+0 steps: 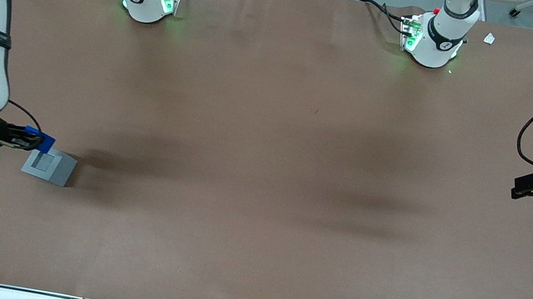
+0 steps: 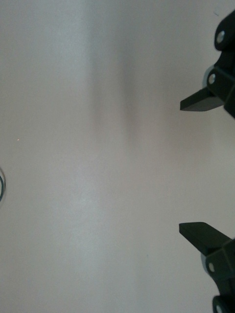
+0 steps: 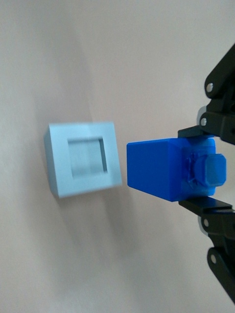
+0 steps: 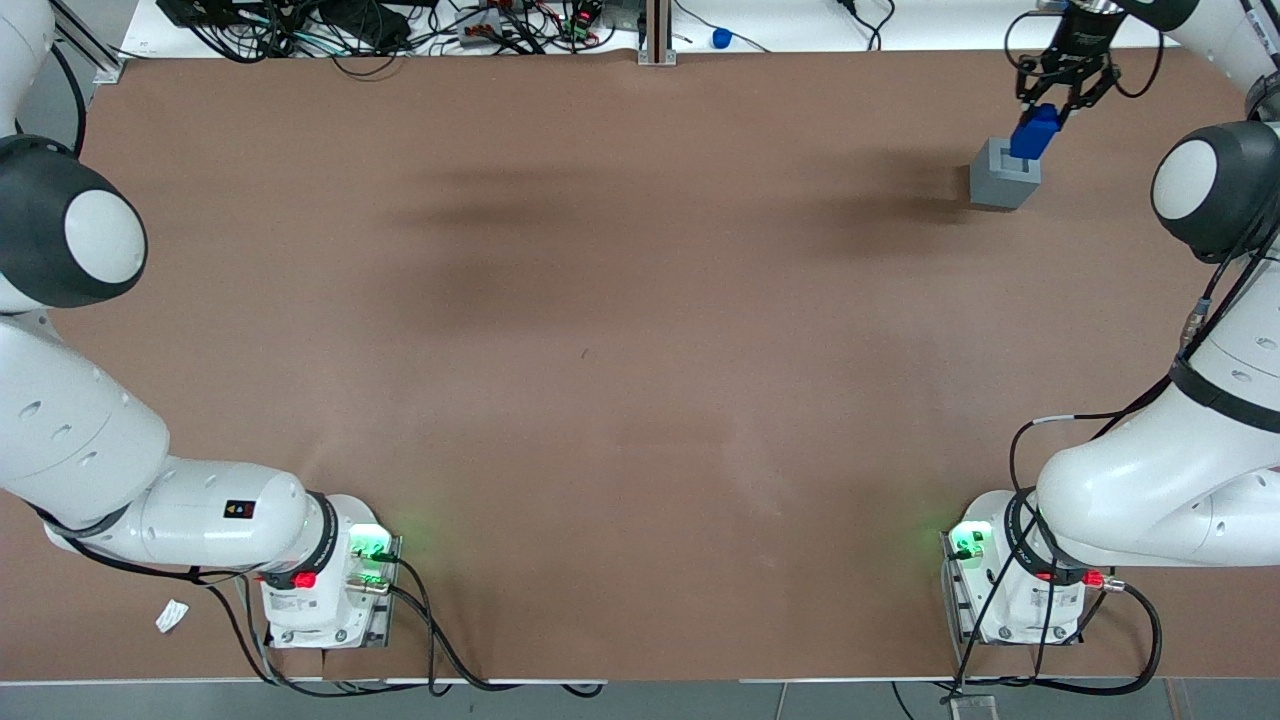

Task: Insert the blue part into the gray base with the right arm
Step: 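Lift the blue block and carry it over the gray base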

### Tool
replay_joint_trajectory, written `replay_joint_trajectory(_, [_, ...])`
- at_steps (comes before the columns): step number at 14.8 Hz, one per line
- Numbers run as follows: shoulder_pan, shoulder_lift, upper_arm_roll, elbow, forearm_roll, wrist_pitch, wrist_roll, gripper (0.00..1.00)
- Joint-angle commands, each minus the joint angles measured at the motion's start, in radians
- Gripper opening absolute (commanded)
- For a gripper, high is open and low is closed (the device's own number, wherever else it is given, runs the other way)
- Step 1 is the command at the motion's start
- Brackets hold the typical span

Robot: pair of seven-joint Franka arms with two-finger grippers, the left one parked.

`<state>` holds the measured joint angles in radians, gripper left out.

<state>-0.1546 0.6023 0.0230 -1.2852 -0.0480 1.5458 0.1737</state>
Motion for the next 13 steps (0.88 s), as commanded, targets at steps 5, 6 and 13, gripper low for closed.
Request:
replay_joint_trajectory(5, [-0.051,0.065,0.018,0.026,-0.01,0.048,-0.06,0.0])
replay_joint_trajectory(6, [-0.051,0.071,0.018,0.026,-0.01,0.068,-0.086,0.0])
replay_joint_trajectory(13, [-0.04,0.108,0.023,0.027,0.019,0.128,-0.089,0.0])
